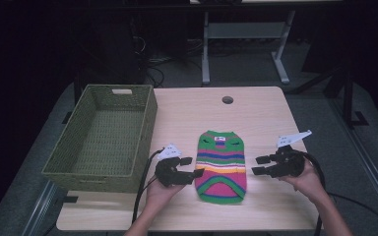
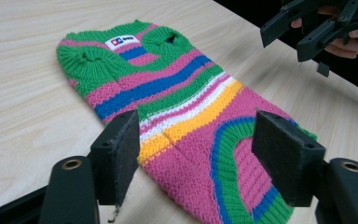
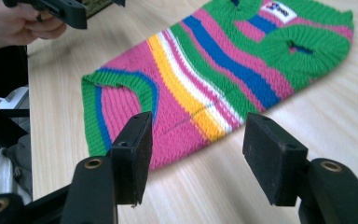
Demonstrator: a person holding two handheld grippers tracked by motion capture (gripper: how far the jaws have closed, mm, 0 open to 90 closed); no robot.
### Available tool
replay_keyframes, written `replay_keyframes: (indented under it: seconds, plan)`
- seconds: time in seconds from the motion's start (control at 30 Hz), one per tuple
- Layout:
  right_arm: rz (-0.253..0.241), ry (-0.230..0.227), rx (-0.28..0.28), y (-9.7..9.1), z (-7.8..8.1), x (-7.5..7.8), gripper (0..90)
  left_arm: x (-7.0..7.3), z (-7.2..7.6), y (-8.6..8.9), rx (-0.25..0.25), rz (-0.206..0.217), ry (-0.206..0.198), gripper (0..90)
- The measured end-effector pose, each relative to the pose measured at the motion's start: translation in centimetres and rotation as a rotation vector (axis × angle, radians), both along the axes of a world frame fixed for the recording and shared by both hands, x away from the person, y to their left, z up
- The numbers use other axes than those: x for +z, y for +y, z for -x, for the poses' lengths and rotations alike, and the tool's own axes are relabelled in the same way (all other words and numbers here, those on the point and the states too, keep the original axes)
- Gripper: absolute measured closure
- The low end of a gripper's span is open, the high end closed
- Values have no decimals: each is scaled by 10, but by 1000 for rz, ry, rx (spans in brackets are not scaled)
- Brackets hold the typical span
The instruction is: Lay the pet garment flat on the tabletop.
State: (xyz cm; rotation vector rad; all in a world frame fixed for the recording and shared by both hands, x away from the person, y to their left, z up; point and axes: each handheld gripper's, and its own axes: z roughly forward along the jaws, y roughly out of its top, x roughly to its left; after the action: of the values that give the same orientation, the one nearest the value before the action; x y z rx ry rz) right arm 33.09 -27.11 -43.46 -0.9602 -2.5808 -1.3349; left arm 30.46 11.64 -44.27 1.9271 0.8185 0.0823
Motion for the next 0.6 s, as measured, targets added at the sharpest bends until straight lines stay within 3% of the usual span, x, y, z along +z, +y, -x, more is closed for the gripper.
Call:
replay_keyframes:
  seconds: [0.6]
  plan:
    - [-10, 13, -30, -19, 22, -14, 396, 1, 21, 20, 9, -34, 2, 268]
